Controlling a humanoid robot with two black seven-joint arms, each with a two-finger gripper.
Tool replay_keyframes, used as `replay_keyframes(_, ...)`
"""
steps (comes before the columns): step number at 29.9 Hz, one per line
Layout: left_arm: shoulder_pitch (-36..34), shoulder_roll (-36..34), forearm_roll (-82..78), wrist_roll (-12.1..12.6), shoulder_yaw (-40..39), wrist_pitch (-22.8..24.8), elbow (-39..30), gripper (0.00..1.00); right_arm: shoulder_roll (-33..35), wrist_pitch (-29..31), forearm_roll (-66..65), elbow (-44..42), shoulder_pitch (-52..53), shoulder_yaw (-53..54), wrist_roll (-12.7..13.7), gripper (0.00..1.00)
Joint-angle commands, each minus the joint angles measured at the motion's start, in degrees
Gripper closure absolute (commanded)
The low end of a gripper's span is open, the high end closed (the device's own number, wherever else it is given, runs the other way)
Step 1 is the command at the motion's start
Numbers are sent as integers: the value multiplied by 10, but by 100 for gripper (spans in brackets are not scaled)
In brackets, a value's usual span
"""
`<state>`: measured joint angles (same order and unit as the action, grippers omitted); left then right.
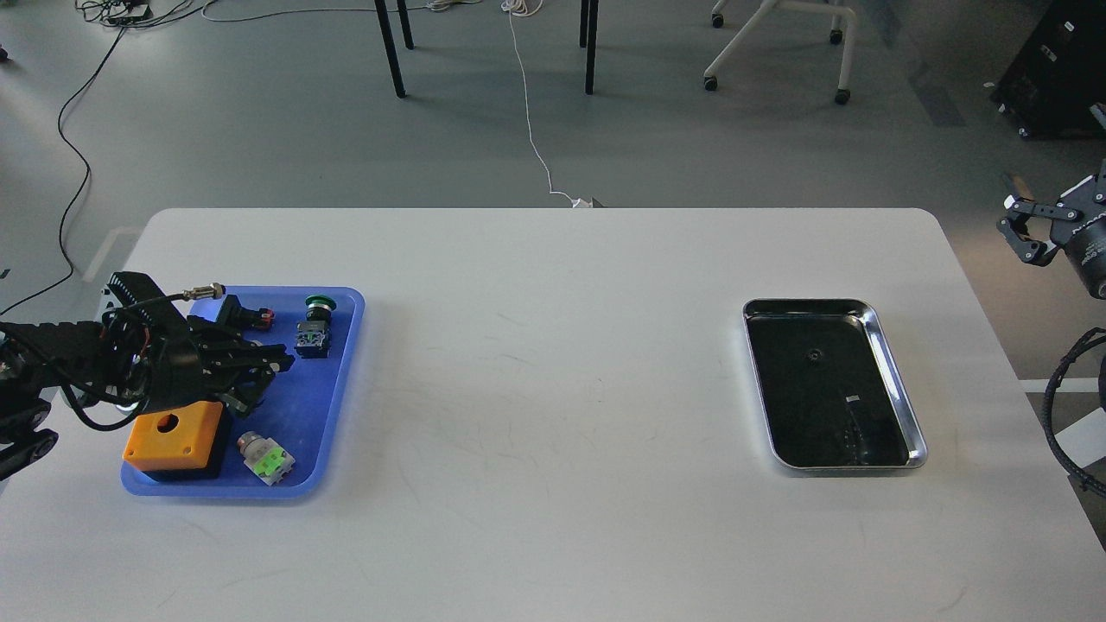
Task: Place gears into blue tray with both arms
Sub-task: 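Place the black part into the blue tray beside the orange block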
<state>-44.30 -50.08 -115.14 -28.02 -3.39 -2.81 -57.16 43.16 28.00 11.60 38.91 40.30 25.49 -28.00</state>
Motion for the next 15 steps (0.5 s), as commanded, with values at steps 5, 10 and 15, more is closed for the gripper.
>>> replay_keyframes(5,3,2,4,0,-1,0,-1,61,5,0,0,-1,0,0,0,2)
replay_keyframes(10,2,2,32,0,-7,-2,-1,34,5,0,-1,-1,0,0,0,2)
replay_keyframes(15,-4,1,145,0,-11,0,0,17,6,0,-2,-1,5,-1,0,2)
